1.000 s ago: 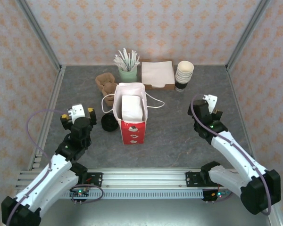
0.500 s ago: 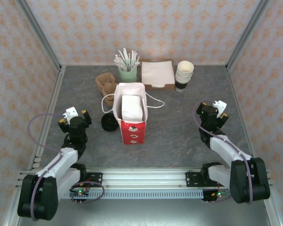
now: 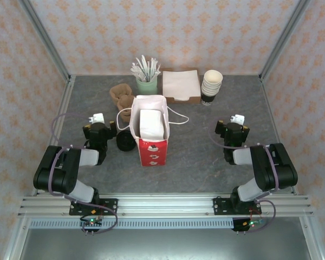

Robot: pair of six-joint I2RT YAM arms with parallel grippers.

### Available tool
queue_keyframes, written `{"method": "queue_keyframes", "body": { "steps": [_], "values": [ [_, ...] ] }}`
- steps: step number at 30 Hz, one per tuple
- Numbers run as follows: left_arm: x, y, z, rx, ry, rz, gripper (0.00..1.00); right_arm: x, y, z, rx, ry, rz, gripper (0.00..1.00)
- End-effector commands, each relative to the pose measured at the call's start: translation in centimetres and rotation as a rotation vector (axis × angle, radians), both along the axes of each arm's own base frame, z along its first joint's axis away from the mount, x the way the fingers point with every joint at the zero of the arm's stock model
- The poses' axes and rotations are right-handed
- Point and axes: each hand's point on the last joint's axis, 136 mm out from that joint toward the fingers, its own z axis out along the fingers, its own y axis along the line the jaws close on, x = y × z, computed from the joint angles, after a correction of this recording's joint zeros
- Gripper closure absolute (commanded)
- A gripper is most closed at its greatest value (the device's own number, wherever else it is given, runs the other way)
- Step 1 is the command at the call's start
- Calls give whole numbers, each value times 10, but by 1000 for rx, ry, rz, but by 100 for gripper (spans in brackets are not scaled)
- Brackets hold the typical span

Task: Pack the takeout coffee

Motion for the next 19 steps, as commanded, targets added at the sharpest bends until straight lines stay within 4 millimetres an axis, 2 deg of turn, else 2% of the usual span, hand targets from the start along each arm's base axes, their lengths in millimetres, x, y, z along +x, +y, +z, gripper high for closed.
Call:
{"method": "queue_keyframes", "body": {
  "steps": [1,19],
  "values": [
    [8,7,21,31,-65,47,0,14,-2,17,24,-54,8,0],
    [8,7,21,28,-64,47,0,15,-3,17,30,-55,6,0]
  ]
}}
